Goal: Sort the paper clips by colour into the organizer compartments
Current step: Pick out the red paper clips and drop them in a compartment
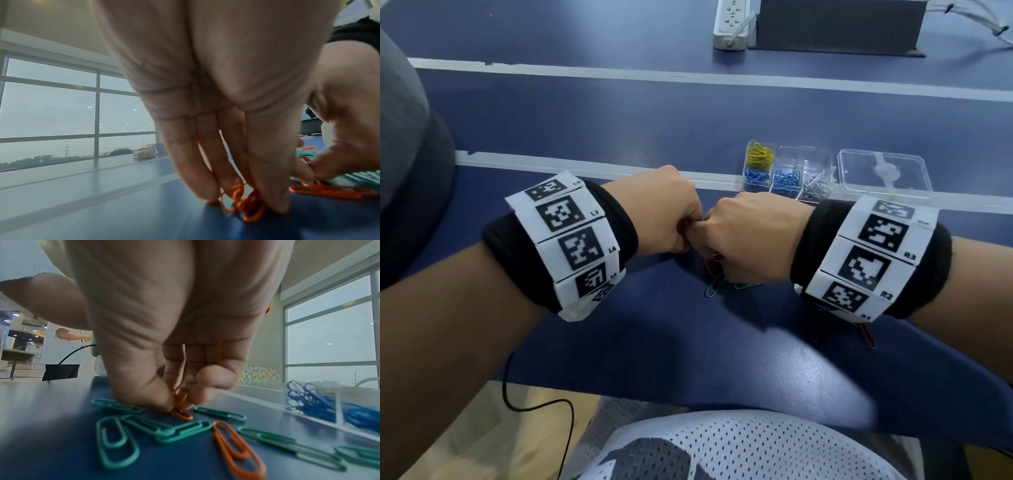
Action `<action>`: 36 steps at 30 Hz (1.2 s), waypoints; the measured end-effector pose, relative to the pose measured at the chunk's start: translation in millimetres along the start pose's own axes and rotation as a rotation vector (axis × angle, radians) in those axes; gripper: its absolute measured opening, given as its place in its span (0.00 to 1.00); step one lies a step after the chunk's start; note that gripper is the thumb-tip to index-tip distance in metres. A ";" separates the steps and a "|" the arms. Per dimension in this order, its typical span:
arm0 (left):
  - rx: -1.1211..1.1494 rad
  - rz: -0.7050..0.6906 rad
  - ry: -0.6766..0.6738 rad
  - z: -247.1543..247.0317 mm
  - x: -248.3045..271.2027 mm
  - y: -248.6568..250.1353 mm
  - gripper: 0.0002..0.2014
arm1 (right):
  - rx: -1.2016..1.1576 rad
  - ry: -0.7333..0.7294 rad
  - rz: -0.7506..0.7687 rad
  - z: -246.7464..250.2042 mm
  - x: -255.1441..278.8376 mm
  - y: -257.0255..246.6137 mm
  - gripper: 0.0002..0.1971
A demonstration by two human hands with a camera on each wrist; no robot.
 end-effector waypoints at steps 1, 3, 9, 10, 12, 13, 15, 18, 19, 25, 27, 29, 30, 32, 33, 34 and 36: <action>0.001 0.001 0.012 1.0 0.7 0.1 0.05 | -0.006 0.007 -0.007 -0.3 1.0 1.0 0.15; 0.014 0.003 0.036 2.8 1.0 -0.1 0.11 | -0.023 0.020 -0.022 -1.8 2.0 4.8 0.17; 0.213 0.047 0.088 7.5 1.9 -7.8 0.07 | -0.312 0.176 -0.099 15.8 9.4 36.0 0.15; 0.260 0.061 0.091 7.3 2.5 -10.0 0.09 | -0.343 0.186 -0.136 16.7 12.0 43.6 0.15; 0.355 0.100 0.075 4.4 3.8 -13.1 0.10 | -0.328 0.149 -0.172 12.1 15.3 47.9 0.16; 0.403 0.121 0.050 1.1 4.2 -13.4 0.10 | -0.302 0.120 -0.156 8.7 15.2 44.2 0.15; 0.509 0.157 -0.005 -6.8 3.9 -13.5 0.11 | -0.233 0.060 -0.096 2.3 12.8 31.2 0.14; 0.592 0.187 -0.062 -15.5 1.2 -13.8 0.15 | -0.096 0.002 -0.042 -1.7 6.5 18.8 0.11; 0.607 0.197 -0.075 -17.0 0.8 -13.7 0.16 | -0.051 -0.002 -0.028 -0.4 5.1 15.0 0.10; 0.587 0.240 -0.132 -20.8 3.6 -11.8 0.12 | -0.010 -0.043 -0.070 -1.3 3.1 11.9 0.20; 0.510 0.237 -0.140 -21.1 4.9 -10.2 0.12 | -0.011 -0.060 -0.075 -1.2 2.1 12.9 0.18; 0.428 0.197 -0.122 -19.2 4.3 -6.9 0.13 | -0.048 -0.072 -0.072 1.0 2.4 17.6 0.12; 0.401 0.168 -0.109 -17.8 3.9 -4.5 0.13 | -0.110 -0.061 -0.088 4.1 4.1 23.6 0.09; 0.365 0.113 -0.085 -16.7 2.6 -0.9 0.14 | -0.287 -0.014 -0.181 10.3 9.9 45.9 0.09; 0.352 0.094 -0.081 -16.7 1.9 0.0 0.14 | -0.372 0.007 -0.234 10.9 14.0 58.4 0.08; 0.344 0.084 -0.082 -17.4 1.2 0.2 0.13 | -0.457 0.011 -0.288 8.2 18.3 70.2 0.06; 0.349 0.072 -0.094 -19.6 -1.1 0.0 0.10 | -0.622 -0.035 -0.371 -2.5 27.7 86.2 0.06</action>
Point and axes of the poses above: each hand's wrist, its own x-axis away from the middle knuckle, its own z-axis out of the back of the hand, y = z × x, the point moved 10 cm from there along -x, towards the middle knuckle, and after that the axes turned 2 degrees about y, right-handed, at the moved point
